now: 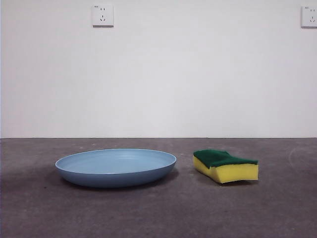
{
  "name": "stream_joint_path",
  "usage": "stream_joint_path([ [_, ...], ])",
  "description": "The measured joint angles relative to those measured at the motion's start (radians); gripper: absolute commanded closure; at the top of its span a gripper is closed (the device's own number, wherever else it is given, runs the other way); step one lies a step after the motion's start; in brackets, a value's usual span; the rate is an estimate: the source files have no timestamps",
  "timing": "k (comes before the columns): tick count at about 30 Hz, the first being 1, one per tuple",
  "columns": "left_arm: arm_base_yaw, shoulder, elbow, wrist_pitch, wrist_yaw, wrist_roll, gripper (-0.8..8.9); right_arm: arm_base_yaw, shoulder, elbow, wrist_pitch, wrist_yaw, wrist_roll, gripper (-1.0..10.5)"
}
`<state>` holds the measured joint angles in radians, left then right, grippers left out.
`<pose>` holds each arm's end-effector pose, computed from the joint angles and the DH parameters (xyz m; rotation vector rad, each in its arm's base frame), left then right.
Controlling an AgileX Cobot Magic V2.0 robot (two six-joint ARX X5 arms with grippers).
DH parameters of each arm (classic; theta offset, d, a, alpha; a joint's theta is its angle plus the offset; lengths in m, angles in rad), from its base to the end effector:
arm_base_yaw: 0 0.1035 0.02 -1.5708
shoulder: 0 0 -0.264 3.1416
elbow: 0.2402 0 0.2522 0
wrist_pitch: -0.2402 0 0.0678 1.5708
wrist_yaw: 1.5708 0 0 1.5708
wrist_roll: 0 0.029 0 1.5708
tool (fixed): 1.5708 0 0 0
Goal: Pick up the plate,pick up the cloth,clean the plate with the cloth
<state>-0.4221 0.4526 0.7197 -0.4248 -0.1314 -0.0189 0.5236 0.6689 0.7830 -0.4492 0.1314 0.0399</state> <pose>0.0913 -0.0368 0.3263 0.0245 0.1550 -0.2886 0.1237 0.0670 0.3230 -0.0694 0.3269 0.3819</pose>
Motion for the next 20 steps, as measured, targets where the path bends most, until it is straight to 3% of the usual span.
stream_joint_path([
  [3, 0.0, -0.069, -0.068, 0.021, 0.003, 0.0, 8.21, 0.008, -0.022, -0.065, -0.013, 0.027, 0.001, 9.6],
  [20, 0.0, -0.064, -0.075, -0.21, 0.003, -0.008, 8.17, 0.007, -0.009, -0.068, -0.021, 0.029, 0.028, 9.5],
])
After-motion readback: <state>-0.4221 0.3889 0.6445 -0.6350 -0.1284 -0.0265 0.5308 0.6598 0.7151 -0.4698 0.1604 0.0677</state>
